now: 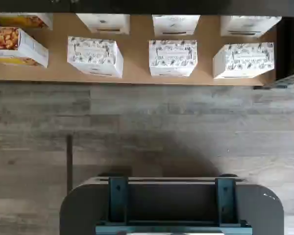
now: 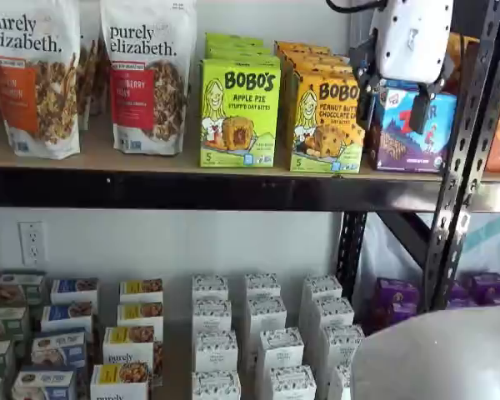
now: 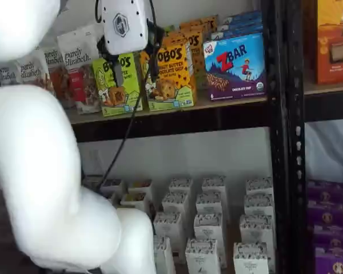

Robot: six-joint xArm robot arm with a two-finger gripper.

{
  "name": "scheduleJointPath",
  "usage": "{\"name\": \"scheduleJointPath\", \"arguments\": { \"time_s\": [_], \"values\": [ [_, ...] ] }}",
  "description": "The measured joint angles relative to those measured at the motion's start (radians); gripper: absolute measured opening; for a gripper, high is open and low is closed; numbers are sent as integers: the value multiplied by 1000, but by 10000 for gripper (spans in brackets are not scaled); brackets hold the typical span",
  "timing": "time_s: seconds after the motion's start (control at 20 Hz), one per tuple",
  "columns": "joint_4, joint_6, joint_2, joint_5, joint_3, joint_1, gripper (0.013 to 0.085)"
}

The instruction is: Pick up the orange box on the top shelf, the fifth box from the left

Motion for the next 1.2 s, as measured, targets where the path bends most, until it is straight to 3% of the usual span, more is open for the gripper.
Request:
{"name": "scheduleJointPath", "arguments": {
  "time_s": [0.1, 0.2, 0.8, 1.05, 1.2],
  "values": [
    [-94, 45, -108, -193, 110, 67, 850],
    [-110, 55, -119, -223, 125, 78, 850],
    [-117, 72, -114, -222, 131, 95, 850],
    [-76, 52, -120, -277, 169, 66, 850],
    [-76, 56, -113, -330, 195, 68, 850]
  ]
}}
